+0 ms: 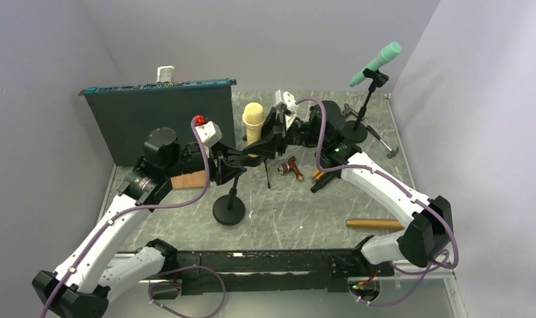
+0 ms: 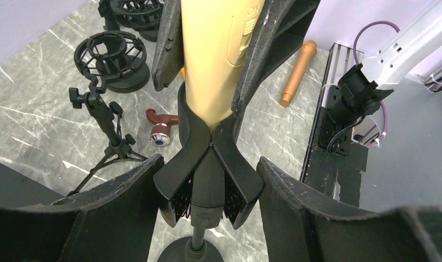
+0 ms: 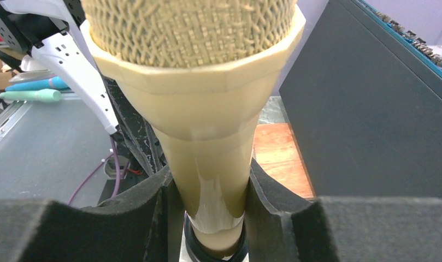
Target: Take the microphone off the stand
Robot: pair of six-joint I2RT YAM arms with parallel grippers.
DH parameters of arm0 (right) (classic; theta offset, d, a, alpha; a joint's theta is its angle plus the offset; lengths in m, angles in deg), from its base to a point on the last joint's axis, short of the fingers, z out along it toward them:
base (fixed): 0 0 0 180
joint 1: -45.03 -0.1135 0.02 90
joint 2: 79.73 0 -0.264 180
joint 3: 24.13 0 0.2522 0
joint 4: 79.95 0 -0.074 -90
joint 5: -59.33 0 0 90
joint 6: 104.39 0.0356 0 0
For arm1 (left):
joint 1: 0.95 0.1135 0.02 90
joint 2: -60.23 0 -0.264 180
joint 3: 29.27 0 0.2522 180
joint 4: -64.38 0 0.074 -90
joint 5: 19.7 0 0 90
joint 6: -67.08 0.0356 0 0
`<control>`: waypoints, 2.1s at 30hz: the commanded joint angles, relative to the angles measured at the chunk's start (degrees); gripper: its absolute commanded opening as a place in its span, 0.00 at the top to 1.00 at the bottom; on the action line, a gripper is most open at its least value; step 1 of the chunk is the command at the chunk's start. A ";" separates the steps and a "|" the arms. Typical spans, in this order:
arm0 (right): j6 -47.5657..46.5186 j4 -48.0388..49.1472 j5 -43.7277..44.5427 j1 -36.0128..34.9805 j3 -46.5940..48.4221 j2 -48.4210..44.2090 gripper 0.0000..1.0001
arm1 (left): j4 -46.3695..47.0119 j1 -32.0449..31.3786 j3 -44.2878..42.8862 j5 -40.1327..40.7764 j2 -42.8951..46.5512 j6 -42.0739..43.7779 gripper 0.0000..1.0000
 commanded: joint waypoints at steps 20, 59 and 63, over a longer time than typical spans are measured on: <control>0.14 0.24 -0.25 -0.12 3.27 -0.16 1.00 | -1.59 -0.55 -2.16 1.17 1.58 3.54 1.00; 7.37 13.34 5.60 0.12 -7.11 -4.66 1.00 | 8.59 -2.17 4.50 -1.61 2.00 0.77 0.41; 7.57 13.34 5.40 0.13 -7.28 -4.31 1.00 | 10.14 -2.37 5.22 0.10 2.38 0.75 0.87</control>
